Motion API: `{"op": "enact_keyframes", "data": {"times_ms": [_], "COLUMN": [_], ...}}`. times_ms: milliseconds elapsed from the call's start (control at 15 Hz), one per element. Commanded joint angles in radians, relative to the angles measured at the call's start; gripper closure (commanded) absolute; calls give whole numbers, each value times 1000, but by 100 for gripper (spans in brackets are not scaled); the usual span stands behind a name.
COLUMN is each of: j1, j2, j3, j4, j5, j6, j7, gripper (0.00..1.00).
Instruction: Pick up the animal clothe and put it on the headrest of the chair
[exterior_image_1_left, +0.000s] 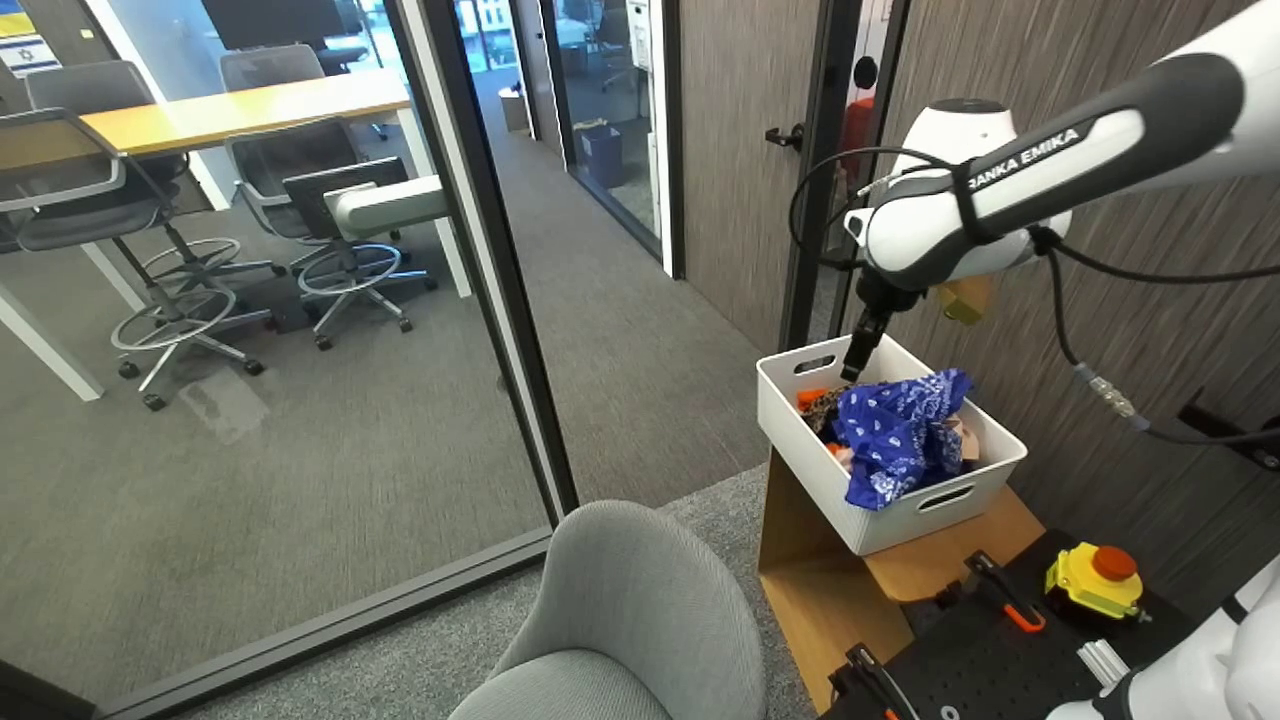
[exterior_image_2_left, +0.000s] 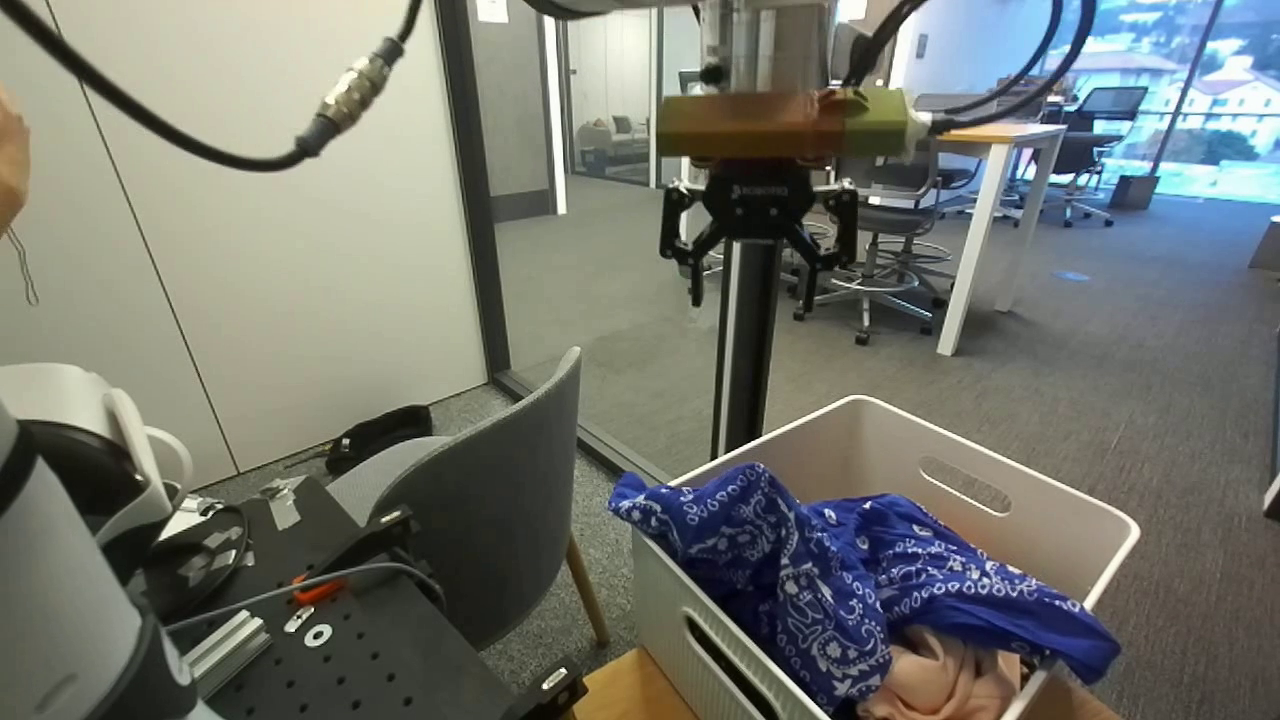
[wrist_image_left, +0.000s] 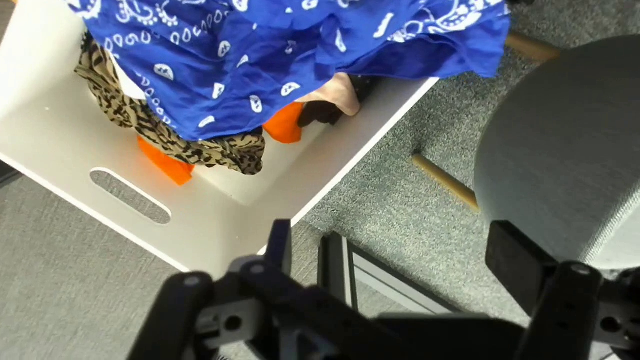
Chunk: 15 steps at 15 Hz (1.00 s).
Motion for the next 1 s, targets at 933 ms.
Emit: {"op": "enact_keyframes", "data": {"times_ms": [933], "j1": [-297], "j2": [802], "j3": [123], "j4": [589], "j5": [-124], "j6": [165], "j7": [-558], "gripper": [0]}}
